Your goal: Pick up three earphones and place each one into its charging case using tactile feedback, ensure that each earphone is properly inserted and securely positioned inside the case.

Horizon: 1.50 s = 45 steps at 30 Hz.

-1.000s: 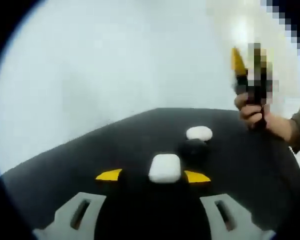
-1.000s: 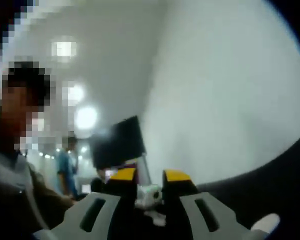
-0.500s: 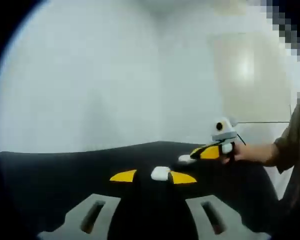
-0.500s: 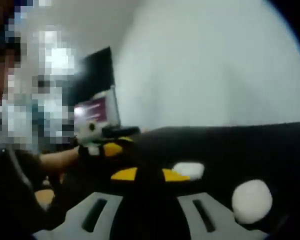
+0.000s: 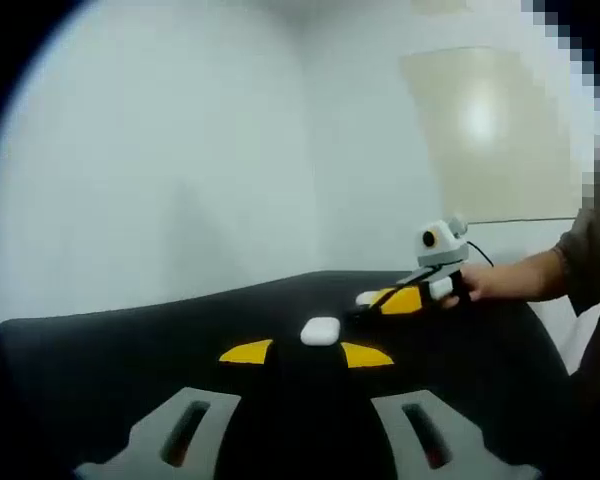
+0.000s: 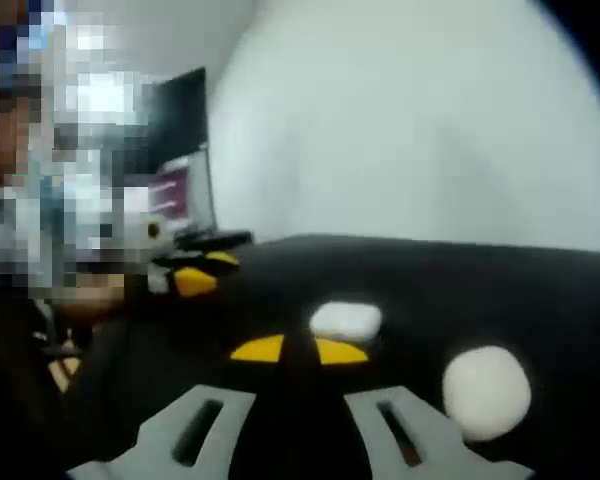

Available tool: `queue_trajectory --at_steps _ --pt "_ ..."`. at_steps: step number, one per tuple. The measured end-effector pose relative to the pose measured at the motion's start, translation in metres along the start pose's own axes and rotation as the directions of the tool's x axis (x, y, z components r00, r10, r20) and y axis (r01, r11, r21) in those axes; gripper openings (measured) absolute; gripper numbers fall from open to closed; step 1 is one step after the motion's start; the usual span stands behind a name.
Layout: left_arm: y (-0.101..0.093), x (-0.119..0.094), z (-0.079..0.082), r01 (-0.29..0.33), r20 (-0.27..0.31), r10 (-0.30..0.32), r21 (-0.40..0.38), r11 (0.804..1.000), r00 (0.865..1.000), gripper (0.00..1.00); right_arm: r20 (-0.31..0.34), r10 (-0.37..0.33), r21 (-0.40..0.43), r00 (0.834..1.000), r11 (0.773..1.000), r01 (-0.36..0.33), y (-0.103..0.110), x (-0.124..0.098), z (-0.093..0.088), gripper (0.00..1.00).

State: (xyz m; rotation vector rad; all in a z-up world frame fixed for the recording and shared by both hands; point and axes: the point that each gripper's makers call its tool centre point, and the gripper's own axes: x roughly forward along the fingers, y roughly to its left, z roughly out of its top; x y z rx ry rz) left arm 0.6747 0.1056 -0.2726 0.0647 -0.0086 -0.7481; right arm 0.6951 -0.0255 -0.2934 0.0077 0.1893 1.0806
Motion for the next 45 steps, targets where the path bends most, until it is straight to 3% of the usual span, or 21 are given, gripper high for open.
queue_trajectory --at_steps 5,11,18,22,26,28,32,35,37,39,43,45 --pt "-0.008 -0.007 0.002 0.011 0.014 -0.011 0.031 0.999 1.000 0.21 0.005 0.023 -0.004 1.000 1.000 -0.023 0.009 0.000 0.001 0.11" --pt "-0.010 -0.009 0.005 0.000 0.029 -0.001 0.050 0.999 1.000 0.19 0.024 -0.011 -0.003 1.000 1.000 0.011 0.003 -0.004 0.005 0.11" --pt "-0.009 -0.007 -0.002 -0.003 -0.012 0.004 0.056 0.998 1.000 0.20 0.016 0.007 0.012 1.000 1.000 -0.007 0.007 -0.002 0.005 0.11" --pt "-0.011 -0.002 -0.013 0.018 -0.075 -0.015 0.046 0.999 0.997 0.22 0.014 0.024 0.008 1.000 1.000 -0.024 0.009 -0.003 0.006 0.07" --pt "-0.012 -0.004 -0.011 0.024 -0.064 -0.020 0.070 0.997 0.998 0.22 0.039 0.029 -0.018 0.999 0.999 -0.028 0.012 -0.002 0.009 0.08" --pt "-0.009 -0.002 -0.010 0.021 -0.062 -0.018 0.060 0.998 0.998 0.22 0.021 0.032 -0.040 0.999 0.999 -0.031 0.012 0.000 0.006 0.08" --pt "-0.006 0.000 -0.016 0.017 -0.094 -0.013 0.040 0.999 0.995 0.23 0.032 0.050 -0.050 0.998 0.998 -0.048 0.017 -0.002 0.008 0.08" --pt "-0.012 -0.004 -0.013 0.034 -0.073 -0.028 0.085 0.996 0.997 0.23 0.034 0.065 -0.055 0.997 0.997 -0.063 0.018 -0.001 0.009 0.08" --pt "-0.021 -0.006 -0.008 0.080 -0.045 -0.075 0.107 0.991 0.996 0.23 0.029 0.076 -0.055 0.997 0.996 -0.075 0.018 0.001 0.008 0.09" --pt "-0.022 -0.006 -0.008 0.078 -0.042 -0.074 0.104 0.992 0.996 0.22 0.028 0.081 -0.061 0.996 0.995 -0.079 0.018 0.002 0.007 0.10" --pt "-0.014 -0.004 -0.009 0.045 -0.044 -0.039 0.132 0.990 0.998 0.22 0.121 0.123 -0.034 0.985 0.992 -0.120 0.021 -0.003 0.023 0.11" --pt "-0.011 -0.004 -0.007 0.043 -0.036 -0.039 0.118 0.992 0.999 0.22 0.128 0.154 0.029 0.980 0.987 -0.159 0.022 -0.002 0.024 0.13"
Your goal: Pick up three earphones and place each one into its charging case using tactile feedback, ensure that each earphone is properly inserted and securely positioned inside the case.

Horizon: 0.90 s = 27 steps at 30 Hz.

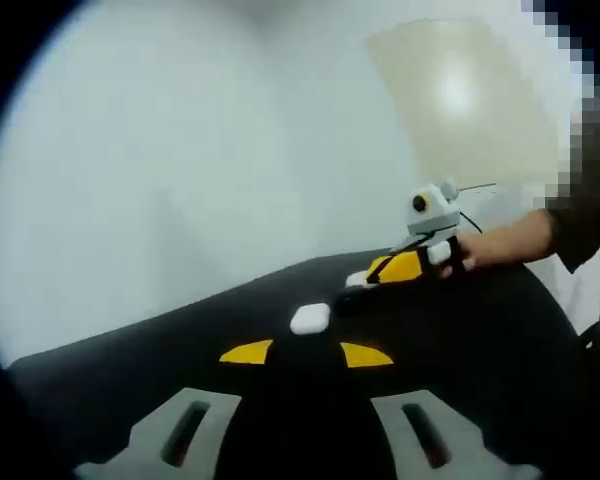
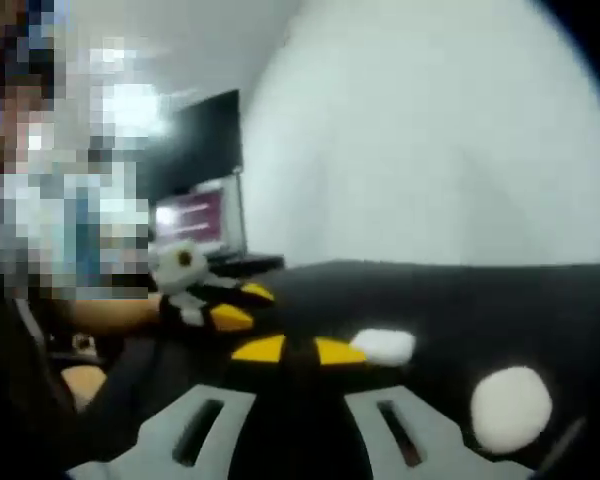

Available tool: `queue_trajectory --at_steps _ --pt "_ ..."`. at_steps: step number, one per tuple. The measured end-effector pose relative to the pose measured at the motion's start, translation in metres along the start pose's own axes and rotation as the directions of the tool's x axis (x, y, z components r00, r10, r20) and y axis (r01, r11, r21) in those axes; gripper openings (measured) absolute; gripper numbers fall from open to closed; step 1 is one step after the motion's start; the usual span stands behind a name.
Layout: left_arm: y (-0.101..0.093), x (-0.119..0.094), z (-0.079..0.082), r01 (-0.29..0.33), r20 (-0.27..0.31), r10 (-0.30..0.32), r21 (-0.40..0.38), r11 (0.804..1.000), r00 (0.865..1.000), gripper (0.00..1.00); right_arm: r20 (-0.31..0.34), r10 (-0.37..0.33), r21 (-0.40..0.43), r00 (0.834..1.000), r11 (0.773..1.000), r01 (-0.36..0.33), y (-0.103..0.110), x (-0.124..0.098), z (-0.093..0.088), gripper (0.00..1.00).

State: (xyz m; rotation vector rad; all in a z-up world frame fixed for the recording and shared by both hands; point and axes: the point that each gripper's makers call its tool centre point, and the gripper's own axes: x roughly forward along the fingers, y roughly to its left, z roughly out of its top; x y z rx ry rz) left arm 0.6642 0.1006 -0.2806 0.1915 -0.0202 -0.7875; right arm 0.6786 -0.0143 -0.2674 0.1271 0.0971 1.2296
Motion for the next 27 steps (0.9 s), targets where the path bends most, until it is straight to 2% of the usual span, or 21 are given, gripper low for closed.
queue_trajectory --at_steps 2,4,7,8,12,15,22,27 --pt "0.007 0.000 0.002 -0.019 0.016 0.020 -0.017 1.000 1.000 0.21 -0.019 0.008 0.054 1.000 0.999 -0.007 -0.004 0.002 -0.003 0.15" --pt "0.016 -0.001 0.005 -0.040 0.040 0.041 -0.044 0.998 0.998 0.21 -0.013 0.007 0.057 1.000 0.998 -0.006 -0.007 0.002 -0.002 0.17" --pt "0.024 -0.003 0.007 -0.057 0.061 0.062 -0.072 0.996 0.996 0.20 0.048 0.018 0.112 0.999 0.993 -0.024 -0.007 -0.001 0.008 0.17" --pt "0.026 -0.004 0.008 -0.061 0.067 0.066 -0.071 0.996 0.996 0.19 0.051 0.014 0.119 0.999 0.993 -0.020 -0.009 -0.002 0.009 0.18" --pt "0.024 -0.001 0.007 -0.059 0.064 0.062 -0.045 0.997 0.996 0.18 0.052 0.008 0.109 0.999 0.994 -0.013 -0.009 -0.001 0.008 0.18" --pt "0.020 0.000 0.003 -0.057 0.042 0.057 -0.003 0.998 0.998 0.18 0.015 0.024 0.088 1.000 0.996 -0.025 -0.005 0.003 0.002 0.19" --pt "0.019 -0.001 0.007 -0.074 0.063 0.072 0.032 0.997 0.995 0.17 0.000 0.046 0.075 0.999 0.996 -0.045 -0.004 0.005 -0.001 0.20" --pt "0.014 -0.001 0.009 -0.062 0.067 0.059 0.049 0.997 0.996 0.17 0.021 0.061 0.074 0.998 0.995 -0.062 0.000 0.002 0.001 0.20"
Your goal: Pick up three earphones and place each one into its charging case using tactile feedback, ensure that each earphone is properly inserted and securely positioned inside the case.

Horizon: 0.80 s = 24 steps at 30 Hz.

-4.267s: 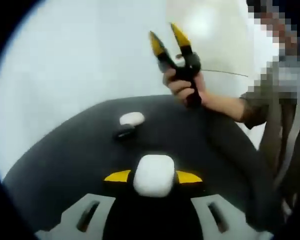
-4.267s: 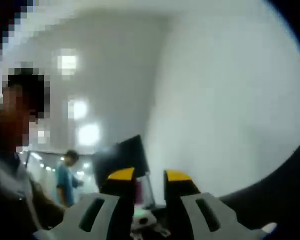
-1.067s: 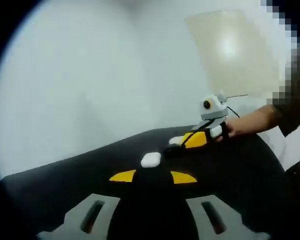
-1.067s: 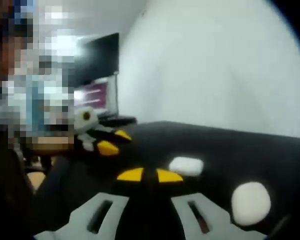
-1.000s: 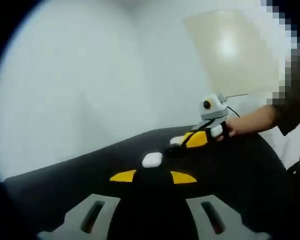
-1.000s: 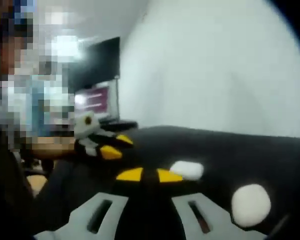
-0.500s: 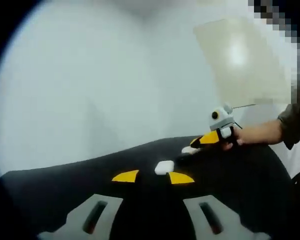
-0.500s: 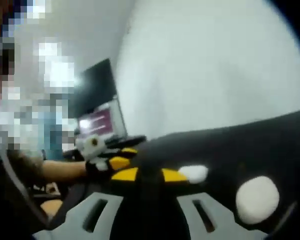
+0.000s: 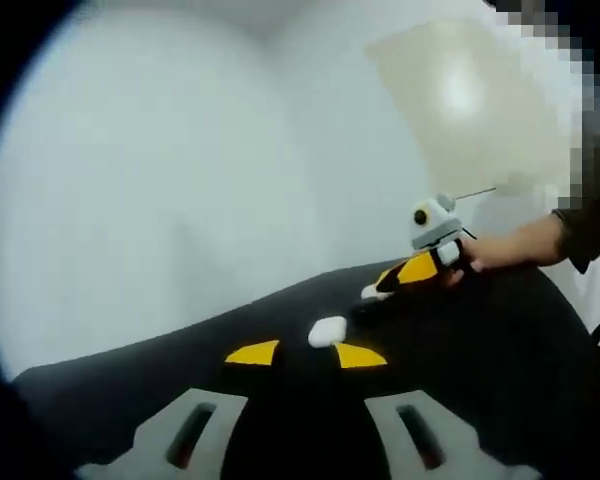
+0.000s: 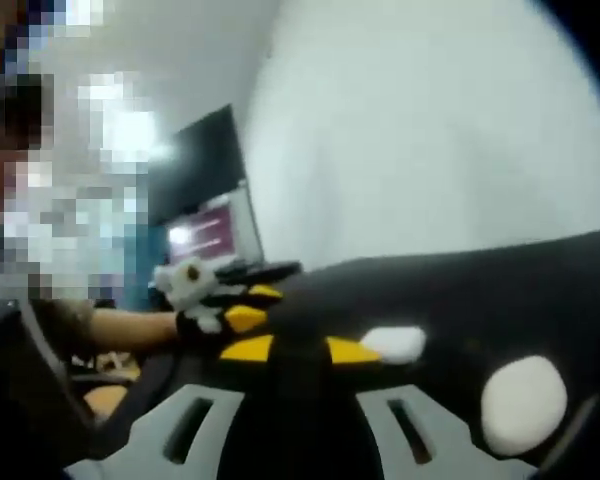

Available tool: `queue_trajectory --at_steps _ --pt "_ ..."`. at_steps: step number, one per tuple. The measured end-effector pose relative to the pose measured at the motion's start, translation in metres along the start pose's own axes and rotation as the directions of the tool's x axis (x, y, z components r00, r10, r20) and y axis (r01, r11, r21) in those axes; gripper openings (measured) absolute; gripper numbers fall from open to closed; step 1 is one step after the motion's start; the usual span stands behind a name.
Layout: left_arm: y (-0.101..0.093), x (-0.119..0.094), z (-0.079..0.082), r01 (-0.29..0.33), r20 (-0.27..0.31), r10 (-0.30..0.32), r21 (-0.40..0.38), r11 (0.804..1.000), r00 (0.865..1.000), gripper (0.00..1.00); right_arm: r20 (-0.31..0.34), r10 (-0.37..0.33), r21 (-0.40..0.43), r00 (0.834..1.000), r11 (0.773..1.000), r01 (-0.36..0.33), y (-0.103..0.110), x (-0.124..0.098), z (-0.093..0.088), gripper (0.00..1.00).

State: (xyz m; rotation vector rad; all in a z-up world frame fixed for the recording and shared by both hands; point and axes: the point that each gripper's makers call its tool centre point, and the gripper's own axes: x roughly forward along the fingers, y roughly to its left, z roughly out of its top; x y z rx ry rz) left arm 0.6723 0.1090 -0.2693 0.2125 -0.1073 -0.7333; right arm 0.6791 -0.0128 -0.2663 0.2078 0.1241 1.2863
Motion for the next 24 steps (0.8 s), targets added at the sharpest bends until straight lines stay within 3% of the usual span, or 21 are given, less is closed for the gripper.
queue_trajectory --at_steps 6,9,11,15,17,20,21,22,24 --pt "0.000 -0.003 0.008 0.008 0.043 -0.006 -0.033 0.999 0.999 0.17 0.001 0.012 -0.015 1.000 1.000 -0.012 0.005 -0.001 -0.001 0.20" --pt "0.001 -0.002 0.006 0.016 0.038 -0.014 -0.056 0.998 0.999 0.17 -0.026 -0.020 -0.024 0.999 1.000 0.019 0.005 -0.001 -0.004 0.20" --pt "-0.002 -0.003 0.008 0.021 0.044 -0.019 -0.045 0.999 0.999 0.18 -0.064 -0.023 -0.067 0.998 0.998 0.019 0.011 -0.001 -0.008 0.20" --pt "-0.007 -0.002 0.006 0.034 0.028 -0.034 -0.012 0.999 0.999 0.19 -0.128 -0.103 -0.170 0.986 0.982 0.080 0.011 -0.004 -0.016 0.19" --pt "-0.011 -0.003 0.009 0.050 0.039 -0.050 -0.015 0.999 0.998 0.20 -0.139 -0.126 -0.227 0.982 0.969 0.092 0.014 -0.005 -0.017 0.19" --pt "-0.011 -0.004 0.016 0.052 0.058 -0.050 -0.027 0.998 0.997 0.17 -0.134 -0.119 -0.238 0.984 0.968 0.084 0.018 -0.008 -0.014 0.19" --pt "-0.008 -0.004 0.018 0.044 0.051 -0.041 -0.071 0.997 0.998 0.15 -0.143 -0.088 -0.223 0.986 0.973 0.055 0.023 -0.008 -0.016 0.19" --pt "-0.004 -0.005 0.015 0.031 0.009 -0.030 -0.071 0.997 0.999 0.13 -0.167 -0.016 -0.158 0.986 0.987 -0.010 0.033 -0.008 -0.021 0.19" --pt "0.004 -0.009 0.013 0.000 -0.063 0.000 0.008 1.000 0.998 0.14 -0.167 0.107 0.004 0.980 0.994 -0.108 0.052 -0.010 -0.021 0.18"
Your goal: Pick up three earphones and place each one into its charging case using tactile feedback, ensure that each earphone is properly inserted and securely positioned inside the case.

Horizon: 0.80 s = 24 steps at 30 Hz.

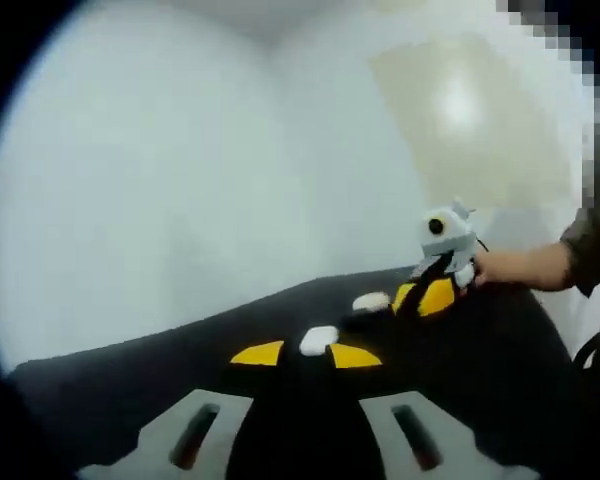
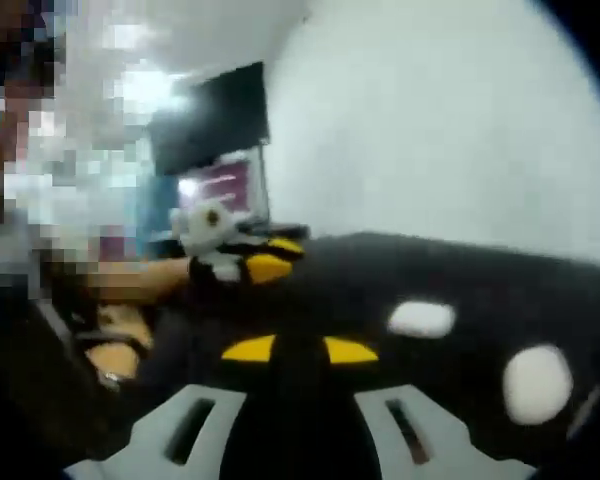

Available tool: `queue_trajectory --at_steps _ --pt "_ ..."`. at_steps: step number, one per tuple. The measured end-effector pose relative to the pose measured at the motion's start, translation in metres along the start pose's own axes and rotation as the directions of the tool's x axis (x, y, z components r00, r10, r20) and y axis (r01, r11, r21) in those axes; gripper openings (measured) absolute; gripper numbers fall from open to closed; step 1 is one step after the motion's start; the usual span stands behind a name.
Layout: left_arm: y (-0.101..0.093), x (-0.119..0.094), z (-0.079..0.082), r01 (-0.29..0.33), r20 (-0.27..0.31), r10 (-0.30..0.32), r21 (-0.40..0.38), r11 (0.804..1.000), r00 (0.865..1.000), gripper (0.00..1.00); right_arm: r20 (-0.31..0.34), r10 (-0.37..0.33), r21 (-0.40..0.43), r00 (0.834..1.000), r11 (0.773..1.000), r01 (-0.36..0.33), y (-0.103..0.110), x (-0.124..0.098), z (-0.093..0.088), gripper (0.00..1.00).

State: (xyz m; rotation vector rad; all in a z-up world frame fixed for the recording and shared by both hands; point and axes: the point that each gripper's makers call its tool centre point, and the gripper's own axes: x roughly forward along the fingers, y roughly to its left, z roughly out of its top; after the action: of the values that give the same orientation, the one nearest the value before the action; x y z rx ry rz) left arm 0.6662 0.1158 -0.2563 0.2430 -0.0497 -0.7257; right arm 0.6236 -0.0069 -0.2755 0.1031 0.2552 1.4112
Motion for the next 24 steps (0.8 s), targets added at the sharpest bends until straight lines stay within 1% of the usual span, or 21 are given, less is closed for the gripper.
queue_trajectory --at_steps 1,2,3,4,5,6,7,8,9,10,11,12,13,14,16,17,20,24 --pt "-0.003 -0.002 0.004 0.014 0.008 -0.014 -0.014 1.000 1.000 0.14 0.016 0.047 0.035 0.999 0.998 -0.048 0.007 -0.001 0.002 0.17" --pt "-0.006 -0.006 0.004 0.029 -0.008 -0.029 -0.049 0.998 1.000 0.15 0.062 0.103 0.064 0.993 0.992 -0.107 0.016 -0.003 0.009 0.17" --pt "-0.005 -0.009 0.004 0.022 -0.002 -0.022 -0.040 0.999 1.000 0.16 0.095 0.128 0.086 0.987 0.987 -0.136 0.018 -0.006 0.015 0.17" --pt "-0.005 -0.012 0.002 0.012 0.009 -0.011 -0.035 0.999 1.000 0.16 0.121 0.084 0.066 0.989 0.994 -0.092 0.008 -0.007 0.018 0.19" --pt "-0.005 -0.014 -0.002 0.009 0.014 -0.009 -0.042 0.999 1.000 0.16 0.149 0.003 0.036 0.989 0.999 -0.008 -0.009 -0.007 0.019 0.23" --pt "-0.006 -0.016 -0.007 0.013 0.026 -0.012 -0.067 0.998 1.000 0.16 0.129 -0.048 0.009 0.990 0.999 0.048 -0.021 -0.007 0.013 0.28" --pt "-0.006 -0.016 -0.016 0.011 0.036 -0.007 -0.110 0.994 0.999 0.16 0.079 -0.089 -0.002 0.993 0.996 0.090 -0.030 -0.007 0.004 0.28" --pt "-0.004 -0.016 -0.025 -0.001 0.008 0.002 -0.119 0.993 1.000 0.16 0.034 -0.097 -0.017 0.995 0.995 0.098 -0.034 -0.006 -0.005 0.26" --pt "0.004 -0.017 -0.032 -0.051 -0.075 0.045 -0.078 0.996 0.996 0.18 0.014 -0.107 -0.014 0.994 0.994 0.107 -0.037 -0.005 -0.009 0.25" --pt "0.001 -0.014 -0.012 -0.032 0.052 0.034 -0.041 0.999 0.998 0.17 0.012 -0.113 -0.013 0.994 0.994 0.113 -0.038 -0.003 -0.009 0.25" --pt "-0.006 -0.015 -0.008 -0.005 0.067 0.007 -0.036 0.999 0.998 0.16 0.016 -0.114 -0.015 0.993 0.993 0.114 -0.038 -0.003 -0.008 0.25" --pt "-0.007 -0.016 -0.011 0.001 0.049 0.002 -0.057 0.998 0.999 0.15 0.021 -0.117 -0.017 0.993 0.993 0.117 -0.039 -0.003 -0.008 0.25" --pt "-0.006 -0.016 -0.013 -0.001 0.041 0.004 -0.059 0.998 0.999 0.15 0.022 -0.118 -0.018 0.993 0.993 0.118 -0.039 -0.003 -0.007 0.25" --pt "-0.007 -0.018 -0.013 -0.006 0.044 0.008 -0.047 0.999 0.999 0.15 0.021 -0.120 -0.020 0.993 0.993 0.120 -0.038 -0.003 -0.008 0.25" --pt "-0.011 -0.019 -0.009 0.009 0.066 -0.007 -0.031 0.999 0.998 0.15 0.007 -0.133 -0.024 0.991 0.991 0.133 -0.039 -0.001 -0.011 0.25" --pt "-0.012 -0.019 -0.009 0.016 0.066 -0.015 -0.020 1.000 0.998 0.15 -0.001 -0.139 -0.025 0.990 0.990 0.139 -0.040 0.000 -0.012 0.25" --pt "-0.017 -0.017 -0.013 0.032 0.045 -0.032 0.004 0.999 0.998 0.16 -0.021 -0.136 -0.029 0.991 0.990 0.135 -0.041 0.000 -0.016 0.25" --pt "-0.021 -0.015 -0.021 0.049 0.005 -0.049 0.028 0.998 0.999 0.16 -0.011 -0.130 -0.049 0.991 0.990 0.130 -0.037 -0.001 -0.015 0.26"
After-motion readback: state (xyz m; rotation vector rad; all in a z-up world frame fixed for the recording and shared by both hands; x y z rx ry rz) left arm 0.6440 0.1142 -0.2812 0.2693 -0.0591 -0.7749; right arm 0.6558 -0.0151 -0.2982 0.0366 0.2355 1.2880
